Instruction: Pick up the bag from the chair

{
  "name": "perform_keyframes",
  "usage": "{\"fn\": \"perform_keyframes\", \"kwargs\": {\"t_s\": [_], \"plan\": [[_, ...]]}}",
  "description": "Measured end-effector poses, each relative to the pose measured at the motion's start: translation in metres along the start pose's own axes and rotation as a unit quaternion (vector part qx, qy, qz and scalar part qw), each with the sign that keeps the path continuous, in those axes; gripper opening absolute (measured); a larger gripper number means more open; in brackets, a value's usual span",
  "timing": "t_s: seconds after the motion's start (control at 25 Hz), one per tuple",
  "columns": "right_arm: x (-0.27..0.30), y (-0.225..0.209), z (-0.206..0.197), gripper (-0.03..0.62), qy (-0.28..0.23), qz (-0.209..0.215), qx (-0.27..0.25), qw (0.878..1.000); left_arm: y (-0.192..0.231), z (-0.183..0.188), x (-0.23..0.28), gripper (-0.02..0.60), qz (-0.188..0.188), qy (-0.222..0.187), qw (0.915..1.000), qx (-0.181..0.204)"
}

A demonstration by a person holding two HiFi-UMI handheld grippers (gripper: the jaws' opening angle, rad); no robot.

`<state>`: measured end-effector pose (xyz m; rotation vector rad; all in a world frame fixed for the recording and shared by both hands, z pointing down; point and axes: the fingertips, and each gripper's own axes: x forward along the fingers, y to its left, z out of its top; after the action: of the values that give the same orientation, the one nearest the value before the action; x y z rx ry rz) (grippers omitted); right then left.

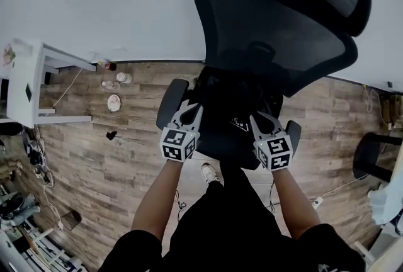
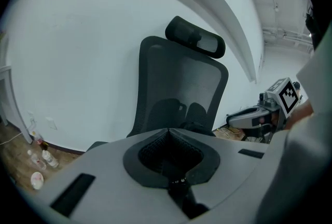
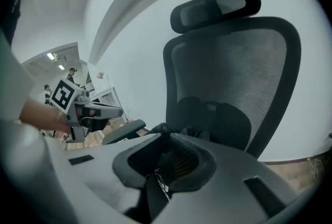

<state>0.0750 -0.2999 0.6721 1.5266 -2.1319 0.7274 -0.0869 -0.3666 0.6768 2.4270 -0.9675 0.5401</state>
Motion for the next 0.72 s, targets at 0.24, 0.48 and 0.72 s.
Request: {"fn": "perform_keyframes", "kwargs": {"t_s": [0.24,0.48,0.72], "plan": [[0.040,-0.026,-0.012,0.330,0.034,-0.018,0.043,0.998,0.028,-0.026,0.060,0.147,-0.022,0.056,0.9976,-0.034],[0.080,-0.053,-0.023,0.417,0.074,-0.034,0.065,0.995,0.040,-0.054,0.118,0.325,-0.057,0.114,0.9898,-0.064],[0.106,-0.069,-0.036,0.431,0.118,-0.036,0.084,0.989,0.056,-0.071,0.166,0.328,-0.073,0.145,0.9823,-0.093]]}}
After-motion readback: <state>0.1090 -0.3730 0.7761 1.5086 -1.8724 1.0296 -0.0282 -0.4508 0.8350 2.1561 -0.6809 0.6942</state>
